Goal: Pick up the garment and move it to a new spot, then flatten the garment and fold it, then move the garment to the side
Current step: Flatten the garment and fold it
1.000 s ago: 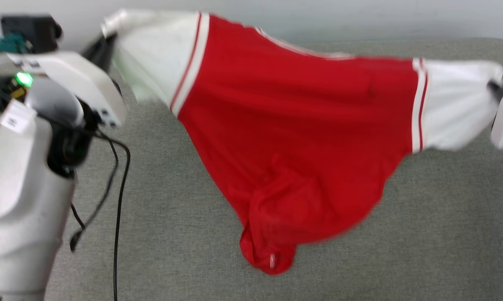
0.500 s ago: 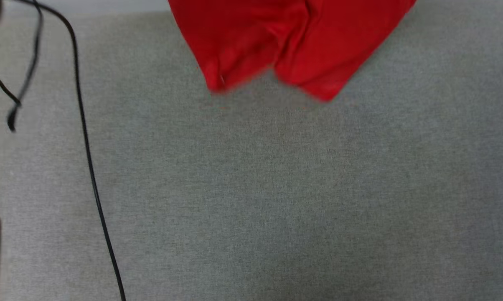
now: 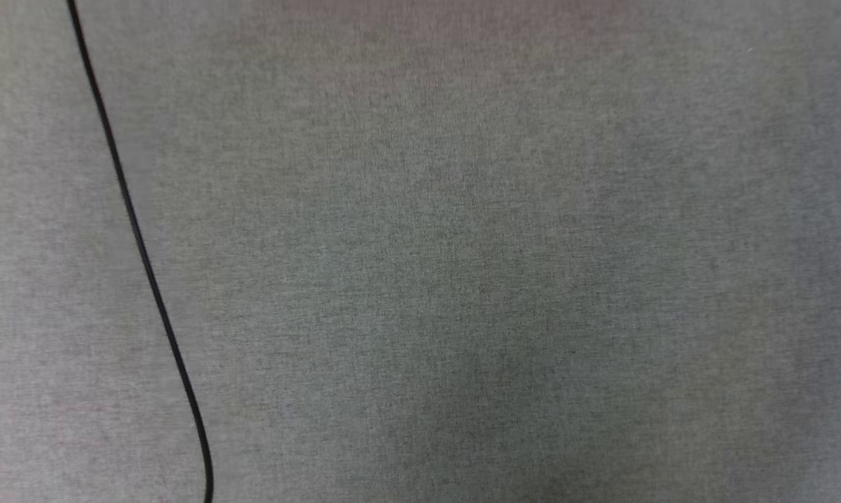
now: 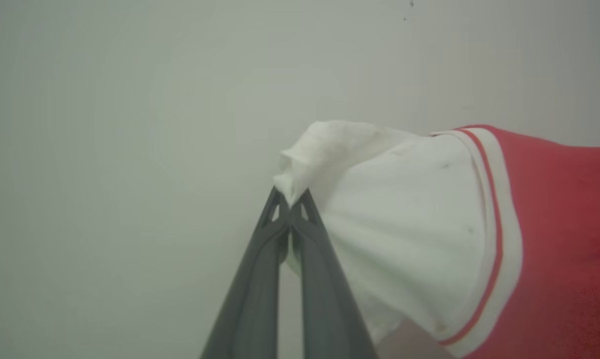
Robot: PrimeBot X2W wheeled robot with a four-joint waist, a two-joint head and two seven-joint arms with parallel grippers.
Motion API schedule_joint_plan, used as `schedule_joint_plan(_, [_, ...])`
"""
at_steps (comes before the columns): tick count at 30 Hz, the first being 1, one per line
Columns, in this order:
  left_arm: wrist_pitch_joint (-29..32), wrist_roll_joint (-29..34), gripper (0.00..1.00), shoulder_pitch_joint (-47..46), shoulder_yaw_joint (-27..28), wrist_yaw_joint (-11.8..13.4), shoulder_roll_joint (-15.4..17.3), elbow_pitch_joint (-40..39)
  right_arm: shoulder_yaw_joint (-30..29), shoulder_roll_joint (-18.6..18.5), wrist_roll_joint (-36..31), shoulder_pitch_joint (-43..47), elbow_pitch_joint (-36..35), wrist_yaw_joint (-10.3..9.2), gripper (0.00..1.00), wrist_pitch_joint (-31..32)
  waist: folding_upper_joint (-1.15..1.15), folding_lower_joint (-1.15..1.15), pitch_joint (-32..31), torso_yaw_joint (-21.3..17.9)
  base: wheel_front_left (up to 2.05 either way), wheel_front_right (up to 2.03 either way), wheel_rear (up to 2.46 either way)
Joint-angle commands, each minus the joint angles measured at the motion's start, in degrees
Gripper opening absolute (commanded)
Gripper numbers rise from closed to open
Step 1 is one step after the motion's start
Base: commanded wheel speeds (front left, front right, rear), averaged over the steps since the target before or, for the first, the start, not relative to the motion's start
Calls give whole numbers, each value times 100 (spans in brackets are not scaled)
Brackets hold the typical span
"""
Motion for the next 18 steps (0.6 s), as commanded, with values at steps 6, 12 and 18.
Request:
schedule_joint_plan(6, [-256, -139, 0, 152, -11, -136, -144, 392, 165, 199, 162, 77, 399, -10, 0, -279, 0, -1, 464, 7, 0, 0, 0])
schedule_joint_plan(12, [-395, -372, 0, 555, 40, -272, -300, 698, 415, 357, 496, 451, 749, -9, 0, -519, 0, -1, 555, 55, 0, 0, 0])
schedule_joint_plan(18, [-572, -609, 0, 1481, 98, -390, -491, 844, 716, 455, 950, 1355, 949, -9, 0, -781, 0, -1, 300, 130, 0, 0, 0])
